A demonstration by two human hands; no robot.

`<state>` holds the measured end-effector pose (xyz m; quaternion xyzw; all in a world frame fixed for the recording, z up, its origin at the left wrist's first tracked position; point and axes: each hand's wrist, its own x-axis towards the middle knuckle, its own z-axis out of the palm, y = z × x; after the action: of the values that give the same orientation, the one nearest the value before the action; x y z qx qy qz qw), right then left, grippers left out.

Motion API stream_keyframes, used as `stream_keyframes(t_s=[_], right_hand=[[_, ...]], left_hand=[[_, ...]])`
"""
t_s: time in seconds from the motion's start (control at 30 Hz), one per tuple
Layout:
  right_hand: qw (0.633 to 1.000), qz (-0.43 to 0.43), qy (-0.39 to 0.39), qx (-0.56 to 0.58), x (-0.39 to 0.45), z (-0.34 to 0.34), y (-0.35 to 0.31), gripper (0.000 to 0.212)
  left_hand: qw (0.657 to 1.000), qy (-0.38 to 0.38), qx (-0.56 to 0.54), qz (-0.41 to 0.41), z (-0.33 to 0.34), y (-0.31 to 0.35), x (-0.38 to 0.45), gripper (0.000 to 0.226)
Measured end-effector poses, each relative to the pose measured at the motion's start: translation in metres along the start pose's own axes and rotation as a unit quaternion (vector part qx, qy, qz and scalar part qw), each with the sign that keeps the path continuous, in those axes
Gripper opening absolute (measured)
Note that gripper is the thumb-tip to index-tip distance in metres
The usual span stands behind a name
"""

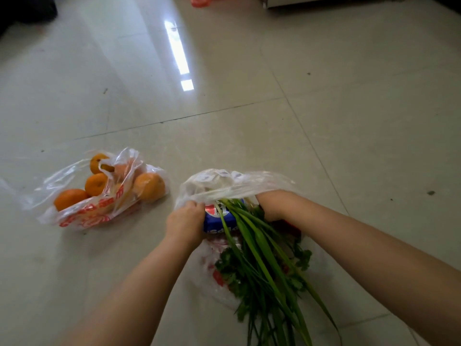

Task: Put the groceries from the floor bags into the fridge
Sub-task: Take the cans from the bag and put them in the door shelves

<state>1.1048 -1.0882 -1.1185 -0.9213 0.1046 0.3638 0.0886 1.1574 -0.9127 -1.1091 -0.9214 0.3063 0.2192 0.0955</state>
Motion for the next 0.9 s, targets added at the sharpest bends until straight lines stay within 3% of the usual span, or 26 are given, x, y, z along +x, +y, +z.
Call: stream_keyframes(t_s=[0.17,0.27,0.33,0.4,0.5,0.67,0.77,0.9], right_hand=[[0.999,-0.037,-0.027,0.016,-0.034,0.005,-0.002,0.031],[0.987,-0.13,-0.018,-0.091,-0.063,0.006,-0.004,0.034],[0.966,-0.199,0.032,-0.162,-0.08,0.01,0.002,0.041],[0.935,-0.263,0.136,-0.194,-0.092,0.016,0.012,0.05],[0.928,-0.252,0.212,-0.173,-0.1,0.026,0.022,0.057],[0.95,-0.174,0.252,-0.06,-0.104,0.032,0.025,0.04],[0.951,-0.129,0.282,0.011,-0.107,0.029,0.03,0.033],[0.961,-0.029,0.259,0.093,-0.114,0.015,0.035,0.044]], left_hand=[[0.999,-0.034,-0.001,0.001,0.002,-0.001,0.01,0.071],[1.0,-0.016,0.011,0.007,0.004,0.003,0.013,0.068],[0.999,0.0,0.023,0.025,0.003,0.002,0.009,0.067],[0.999,0.014,0.024,0.04,0.002,0.002,0.001,0.071],[0.996,0.047,0.003,0.077,0.002,0.005,-0.016,0.078],[0.983,0.094,-0.04,0.154,-0.001,0.029,-0.031,0.074],[0.98,0.079,-0.114,0.146,0.0,0.05,-0.03,0.073],[0.98,0.07,-0.144,0.122,-0.002,0.07,-0.029,0.072]])
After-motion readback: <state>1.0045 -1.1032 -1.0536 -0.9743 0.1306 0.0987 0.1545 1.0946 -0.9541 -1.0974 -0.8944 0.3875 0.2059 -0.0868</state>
